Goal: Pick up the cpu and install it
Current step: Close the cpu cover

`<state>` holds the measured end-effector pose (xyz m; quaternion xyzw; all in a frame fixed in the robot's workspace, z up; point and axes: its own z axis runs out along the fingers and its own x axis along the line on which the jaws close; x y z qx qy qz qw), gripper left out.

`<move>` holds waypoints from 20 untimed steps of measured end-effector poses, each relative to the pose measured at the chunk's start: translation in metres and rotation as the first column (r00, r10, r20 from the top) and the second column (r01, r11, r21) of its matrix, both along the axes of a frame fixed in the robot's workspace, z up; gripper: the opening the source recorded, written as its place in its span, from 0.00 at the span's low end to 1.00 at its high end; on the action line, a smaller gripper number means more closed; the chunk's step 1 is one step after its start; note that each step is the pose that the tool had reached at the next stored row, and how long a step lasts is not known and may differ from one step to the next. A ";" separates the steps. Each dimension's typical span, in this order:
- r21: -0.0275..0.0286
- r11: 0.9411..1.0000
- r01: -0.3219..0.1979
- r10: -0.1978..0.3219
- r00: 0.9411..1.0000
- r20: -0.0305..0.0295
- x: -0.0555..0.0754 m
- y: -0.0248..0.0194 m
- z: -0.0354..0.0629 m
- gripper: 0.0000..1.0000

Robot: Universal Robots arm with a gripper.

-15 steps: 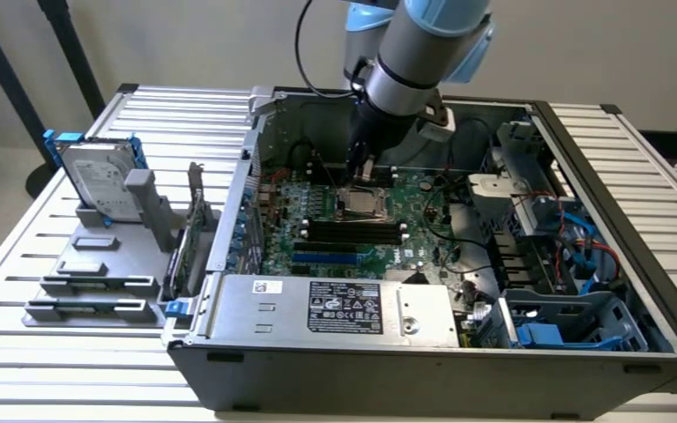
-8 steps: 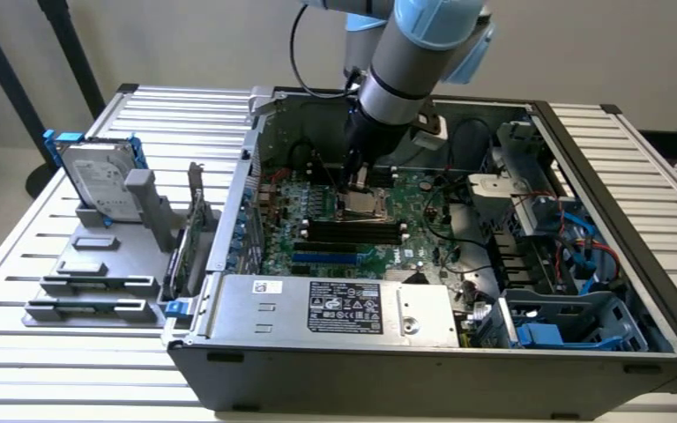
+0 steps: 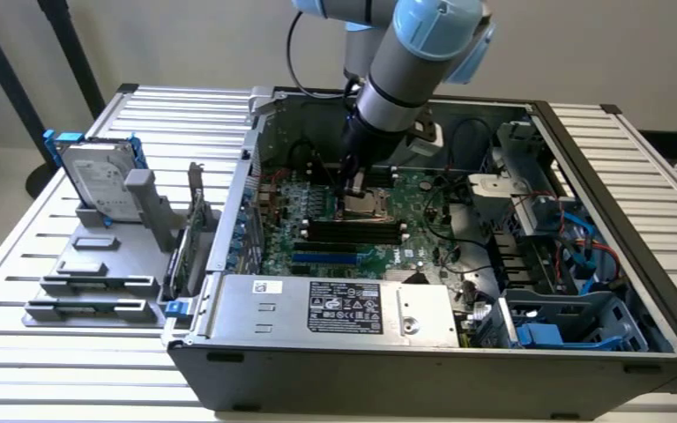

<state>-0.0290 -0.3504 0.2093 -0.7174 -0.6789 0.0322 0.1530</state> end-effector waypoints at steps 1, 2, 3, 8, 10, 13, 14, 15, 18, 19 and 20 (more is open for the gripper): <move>-0.001 1.000 0.000 0.000 1.000 -0.002 0.000 0.0000 -0.0004 0.11; -0.003 1.000 0.000 0.000 1.000 -0.002 0.000 0.0000 -0.0008 0.11; -0.005 1.000 0.000 0.000 1.000 -0.002 0.000 0.0000 -0.0011 0.11; -0.025 1.000 0.000 0.000 1.000 -0.002 0.000 0.0000 -0.0024 0.11; -0.034 0.999 0.000 0.000 1.000 -0.002 0.000 0.0000 -0.0031 0.11; -0.039 0.999 0.000 0.000 1.000 -0.002 0.000 0.0000 -0.0039 0.11; -0.039 0.999 0.000 0.000 1.000 -0.002 0.000 0.0000 -0.0042 0.11; -0.039 0.999 0.000 0.000 1.000 -0.002 0.000 0.0000 -0.0046 0.11; -0.039 0.999 0.000 0.000 1.000 -0.002 0.000 0.0000 -0.0054 0.11; -0.039 0.999 0.000 0.000 1.000 -0.002 0.000 0.0000 -0.0057 0.11; -0.039 0.999 0.000 0.000 1.000 -0.002 0.000 0.0000 -0.0060 0.11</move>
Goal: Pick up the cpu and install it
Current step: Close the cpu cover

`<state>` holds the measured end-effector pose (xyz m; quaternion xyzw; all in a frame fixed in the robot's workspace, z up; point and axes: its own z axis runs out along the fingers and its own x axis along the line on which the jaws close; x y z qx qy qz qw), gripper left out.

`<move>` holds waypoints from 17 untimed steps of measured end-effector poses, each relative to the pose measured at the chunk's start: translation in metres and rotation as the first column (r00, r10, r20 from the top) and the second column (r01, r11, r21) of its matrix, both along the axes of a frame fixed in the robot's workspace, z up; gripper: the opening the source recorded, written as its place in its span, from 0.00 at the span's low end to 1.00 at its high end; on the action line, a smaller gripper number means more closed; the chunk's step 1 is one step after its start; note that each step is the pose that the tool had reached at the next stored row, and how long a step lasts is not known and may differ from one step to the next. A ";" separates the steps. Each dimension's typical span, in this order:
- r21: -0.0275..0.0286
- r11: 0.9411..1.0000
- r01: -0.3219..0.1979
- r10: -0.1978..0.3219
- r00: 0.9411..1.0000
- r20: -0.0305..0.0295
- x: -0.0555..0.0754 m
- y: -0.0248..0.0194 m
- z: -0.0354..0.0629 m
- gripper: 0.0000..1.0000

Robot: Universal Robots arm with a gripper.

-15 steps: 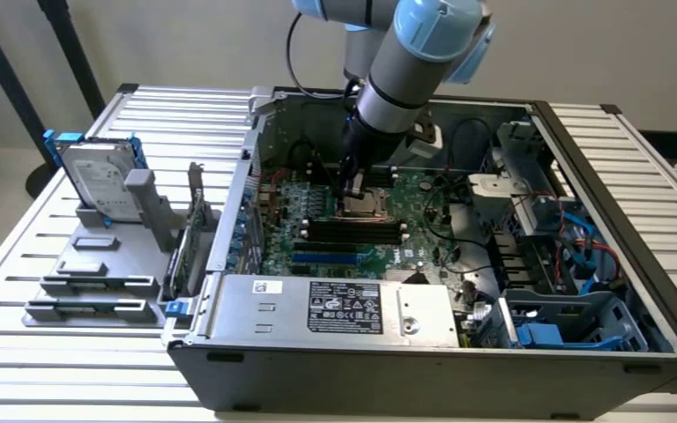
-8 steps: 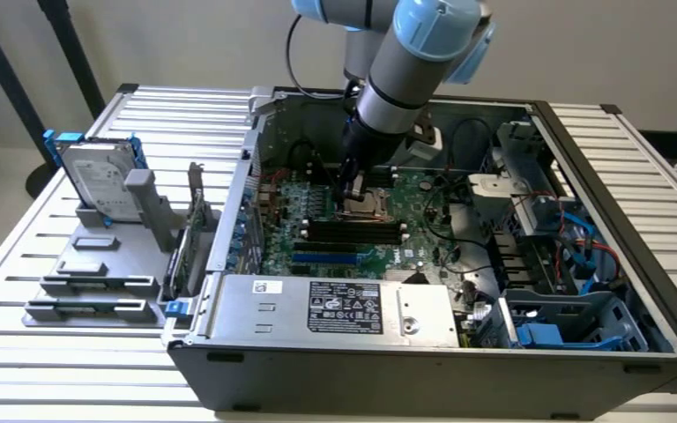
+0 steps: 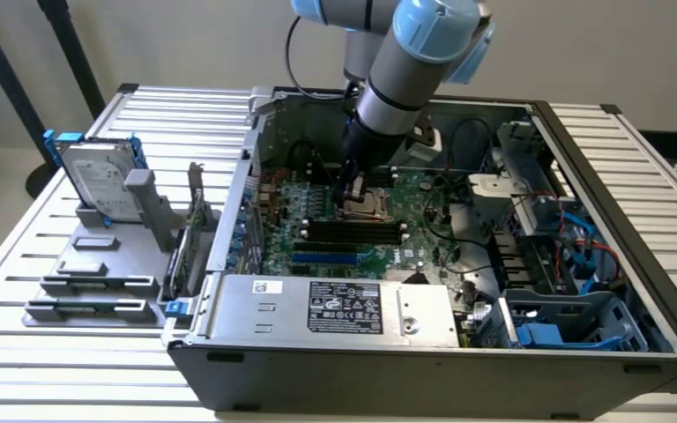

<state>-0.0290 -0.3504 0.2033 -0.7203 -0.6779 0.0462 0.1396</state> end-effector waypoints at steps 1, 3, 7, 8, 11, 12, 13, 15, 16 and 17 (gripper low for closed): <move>0.000 1.000 0.000 0.000 1.000 0.000 0.000 0.0000 -0.0005 0.11; 0.000 1.000 0.000 0.000 1.000 0.000 0.000 0.0000 -0.0015 0.11; 0.000 1.000 0.000 0.000 1.000 0.001 0.000 0.0000 -0.0037 0.11; 0.000 1.000 0.000 0.000 1.000 0.001 0.000 -0.0001 -0.0041 0.11; 0.000 1.000 0.000 0.000 1.000 0.001 0.000 -0.0001 -0.0049 0.11; 0.000 1.000 0.000 0.000 1.000 0.001 0.000 0.0000 -0.0052 0.11; 0.000 1.000 0.000 0.000 1.000 0.001 0.000 0.0000 -0.0053 0.11; 0.000 1.000 0.000 0.000 1.000 0.001 0.000 0.0000 -0.0054 0.11; 0.000 1.000 0.000 0.000 1.000 0.002 0.000 0.0000 -0.0049 0.11; 0.001 1.000 0.000 0.000 1.000 0.002 0.000 0.0001 -0.0039 0.11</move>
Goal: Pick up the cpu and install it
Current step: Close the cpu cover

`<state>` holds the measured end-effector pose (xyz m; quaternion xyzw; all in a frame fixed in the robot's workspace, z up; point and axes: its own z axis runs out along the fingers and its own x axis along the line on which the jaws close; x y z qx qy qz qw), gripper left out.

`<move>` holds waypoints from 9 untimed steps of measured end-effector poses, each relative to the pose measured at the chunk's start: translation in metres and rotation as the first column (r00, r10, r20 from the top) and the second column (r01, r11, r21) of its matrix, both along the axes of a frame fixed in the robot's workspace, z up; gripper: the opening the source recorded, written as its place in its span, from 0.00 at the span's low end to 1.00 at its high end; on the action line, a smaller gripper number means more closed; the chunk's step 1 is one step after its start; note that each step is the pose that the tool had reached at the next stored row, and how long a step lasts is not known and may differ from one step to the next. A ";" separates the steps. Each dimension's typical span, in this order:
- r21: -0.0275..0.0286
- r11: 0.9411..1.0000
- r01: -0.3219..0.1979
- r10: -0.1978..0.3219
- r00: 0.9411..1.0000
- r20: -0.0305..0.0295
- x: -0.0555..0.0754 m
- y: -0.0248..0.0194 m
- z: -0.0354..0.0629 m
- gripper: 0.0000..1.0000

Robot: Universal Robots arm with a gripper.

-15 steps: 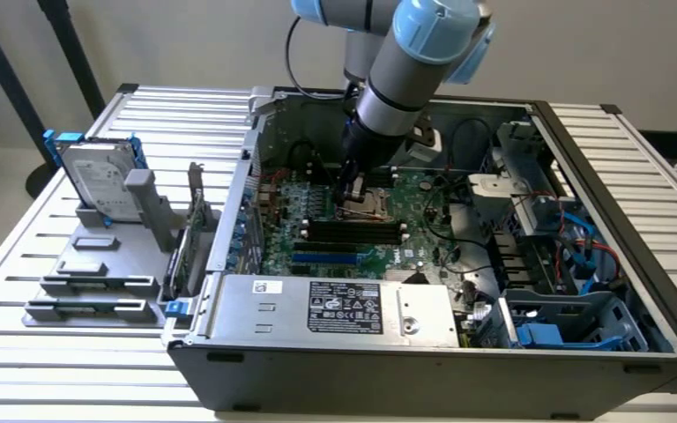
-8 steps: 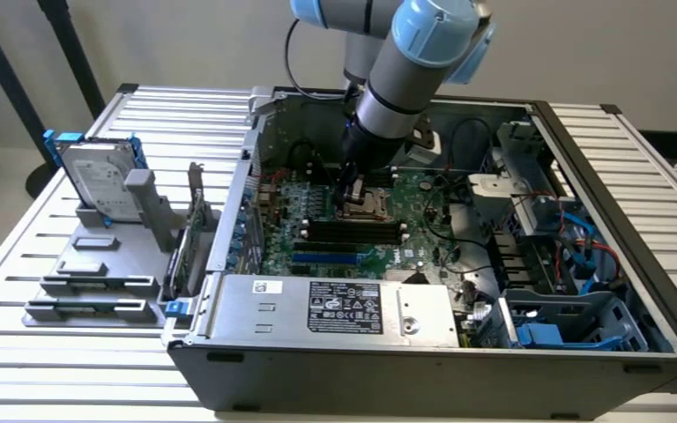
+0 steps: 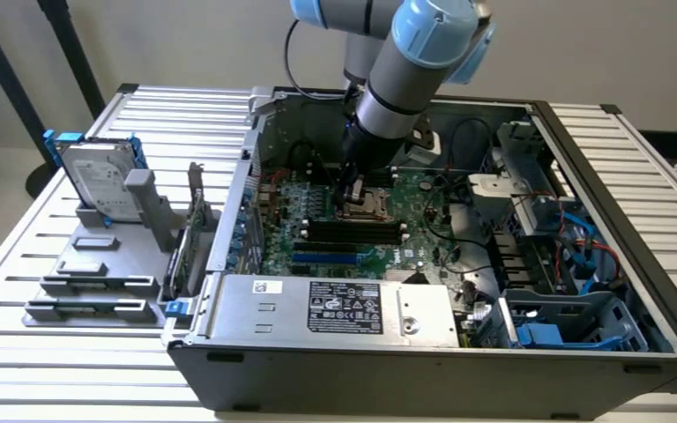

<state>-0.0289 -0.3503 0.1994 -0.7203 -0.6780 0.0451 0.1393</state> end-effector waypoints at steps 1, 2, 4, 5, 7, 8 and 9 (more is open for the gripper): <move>0.000 1.000 0.000 0.000 1.000 -0.001 0.000 0.0000 0.0024 0.11; -0.001 1.000 0.000 0.000 1.000 -0.002 0.000 -0.0001 0.0050 0.11; -0.001 1.000 0.000 0.000 1.000 -0.003 0.000 -0.0002 0.0097 0.11; -0.001 1.000 0.001 -0.001 1.000 -0.003 -0.001 -0.0003 0.0118 0.11; -0.001 1.000 0.001 -0.001 1.000 -0.004 -0.003 -0.0004 0.0151 0.11; -0.001 1.000 0.001 -0.001 1.000 -0.004 -0.005 -0.0004 0.0165 0.11; -0.001 1.000 0.001 -0.001 1.000 -0.004 -0.006 -0.0004 0.0179 0.11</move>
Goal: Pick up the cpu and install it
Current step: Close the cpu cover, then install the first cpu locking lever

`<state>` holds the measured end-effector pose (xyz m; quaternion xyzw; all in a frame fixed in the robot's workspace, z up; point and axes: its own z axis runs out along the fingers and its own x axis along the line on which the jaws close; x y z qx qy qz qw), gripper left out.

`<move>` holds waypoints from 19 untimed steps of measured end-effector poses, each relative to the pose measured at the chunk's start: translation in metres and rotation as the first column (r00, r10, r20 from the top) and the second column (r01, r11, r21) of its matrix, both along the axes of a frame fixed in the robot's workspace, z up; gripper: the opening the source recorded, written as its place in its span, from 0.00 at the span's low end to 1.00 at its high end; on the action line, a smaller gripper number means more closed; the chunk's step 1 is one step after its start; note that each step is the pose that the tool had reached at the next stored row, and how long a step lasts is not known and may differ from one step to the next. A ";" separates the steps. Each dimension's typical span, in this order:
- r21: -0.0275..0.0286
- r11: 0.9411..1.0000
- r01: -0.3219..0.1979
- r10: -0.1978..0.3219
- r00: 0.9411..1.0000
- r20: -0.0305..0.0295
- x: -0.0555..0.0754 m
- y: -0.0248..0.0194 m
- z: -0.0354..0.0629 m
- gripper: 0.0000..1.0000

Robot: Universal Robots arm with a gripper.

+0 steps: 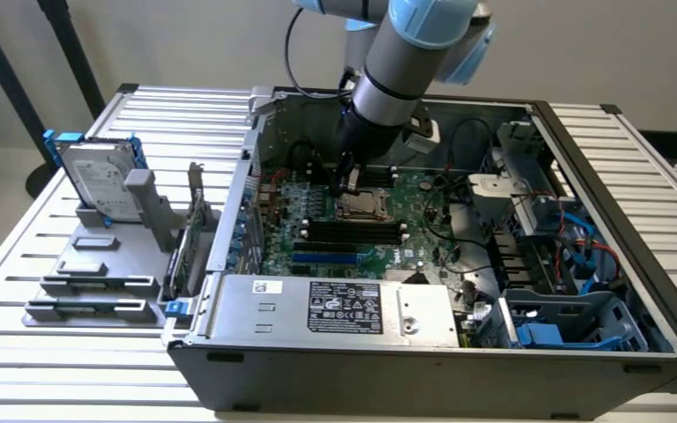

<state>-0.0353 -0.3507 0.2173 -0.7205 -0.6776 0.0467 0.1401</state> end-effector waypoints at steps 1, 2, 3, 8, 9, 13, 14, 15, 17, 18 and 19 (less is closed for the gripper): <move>0.000 1.000 0.000 0.000 1.000 0.000 -0.002 0.0000 0.0014 0.11; 0.000 1.000 0.000 0.000 1.000 0.000 -0.004 0.0000 0.0027 0.11; 0.000 1.000 0.000 0.000 1.000 0.000 -0.006 -0.0001 0.0039 0.11; 0.001 1.000 0.000 0.000 1.000 0.000 -0.010 -0.0003 0.0050 0.11; 0.001 1.000 0.000 0.000 1.000 0.000 -0.010 -0.0003 0.0050 0.11; 0.001 1.000 0.000 0.000 1.000 0.000 -0.010 -0.0003 0.0050 0.11; 0.001 1.000 0.000 0.000 1.000 0.000 -0.010 -0.0003 0.0050 0.11; 0.001 1.000 0.000 0.000 1.000 0.000 -0.010 -0.0003 0.0050 0.11; 0.001 1.000 0.000 0.000 1.000 0.000 -0.010 -0.0003 0.0050 0.11; 0.001 1.000 0.000 0.000 1.000 0.000 -0.010 -0.0003 0.0050 0.11; 0.001 1.000 0.000 0.000 1.000 0.000 -0.010 -0.0003 0.0050 0.11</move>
